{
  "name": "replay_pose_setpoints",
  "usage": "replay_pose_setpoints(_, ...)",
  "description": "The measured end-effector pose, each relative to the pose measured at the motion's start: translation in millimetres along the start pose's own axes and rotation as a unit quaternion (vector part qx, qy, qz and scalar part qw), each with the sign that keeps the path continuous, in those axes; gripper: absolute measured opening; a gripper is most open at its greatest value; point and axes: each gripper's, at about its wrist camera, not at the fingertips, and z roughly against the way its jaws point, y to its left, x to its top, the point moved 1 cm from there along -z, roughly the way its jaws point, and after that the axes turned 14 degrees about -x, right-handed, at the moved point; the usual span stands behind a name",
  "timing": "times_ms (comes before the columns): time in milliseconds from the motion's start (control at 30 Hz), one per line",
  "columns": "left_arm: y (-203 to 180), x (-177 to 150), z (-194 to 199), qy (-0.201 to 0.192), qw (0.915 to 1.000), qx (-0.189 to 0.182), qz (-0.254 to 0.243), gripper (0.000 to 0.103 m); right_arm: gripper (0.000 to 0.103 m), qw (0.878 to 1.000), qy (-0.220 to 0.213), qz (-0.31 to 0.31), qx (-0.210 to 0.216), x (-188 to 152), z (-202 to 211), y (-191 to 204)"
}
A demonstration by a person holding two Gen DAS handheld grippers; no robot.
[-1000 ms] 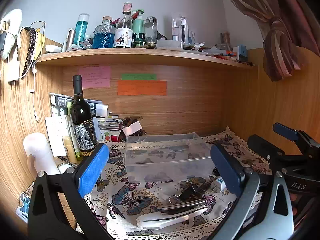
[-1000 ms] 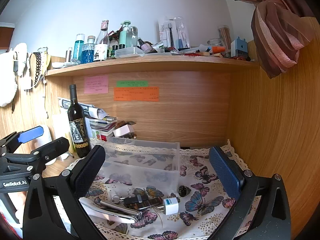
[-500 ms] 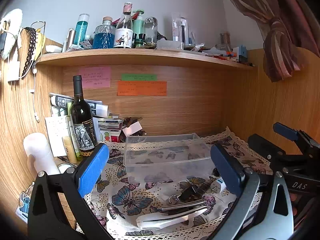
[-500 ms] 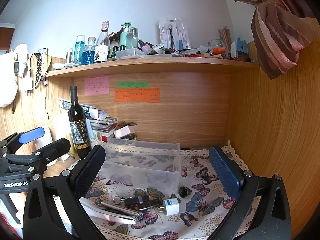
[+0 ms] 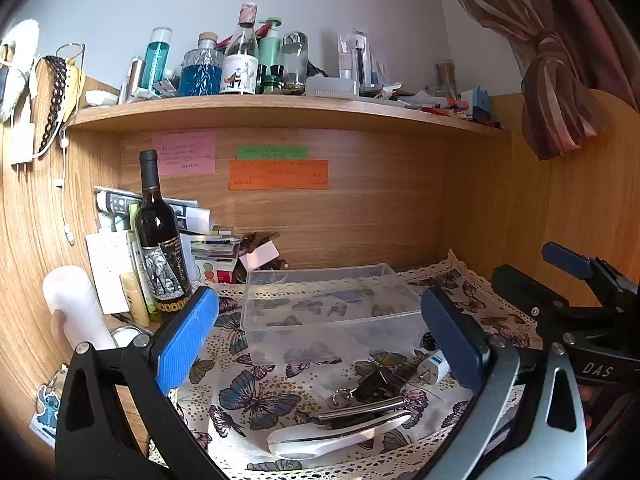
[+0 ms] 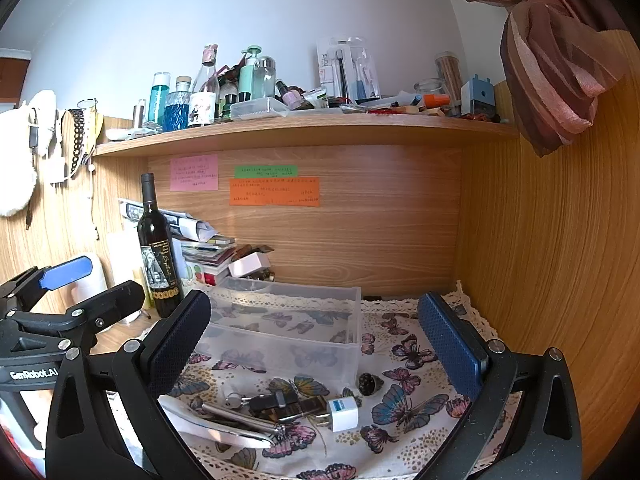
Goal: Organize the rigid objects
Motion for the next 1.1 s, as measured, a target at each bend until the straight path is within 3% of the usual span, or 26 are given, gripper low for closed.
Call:
replay_pose_setpoints(167, 4, -5, -6, 0.015, 0.9998, -0.001, 0.014, 0.090, 0.102, 1.000, 0.016, 0.013, -0.001, -6, -6, -3)
replay_pose_setpoints(267, 9, -13, -11, 0.030, 0.9991, 0.006, 0.029, 0.089, 0.097, 1.000, 0.025, 0.009, -0.002, -11, -12, -6)
replay_pose_setpoints(333, 12, -20, -14, 0.041, 0.9984, 0.009, 0.037, 0.088, 0.090, 0.998, 0.055, 0.007, -0.002, -17, -17, -9)
replay_pose_setpoints(533, 17, -56, -38, 0.110, 0.9917, 0.014, 0.066, 0.079, 0.079, 0.994, 0.106, 0.024, -0.009, -41, -35, -17)
replay_pose_setpoints(833, 16, -105, -55, 0.175, 0.9807, 0.023, 0.084, 0.078, 0.079, 0.988, 0.150, 0.022, -0.010, -70, -48, -25)
replay_pose_setpoints(1100, 37, -133, -58, 0.215, 0.9713, 0.052, 0.087, 0.075, 0.079, 0.986, 0.164, 0.026, -0.013, -81, -58, -25)
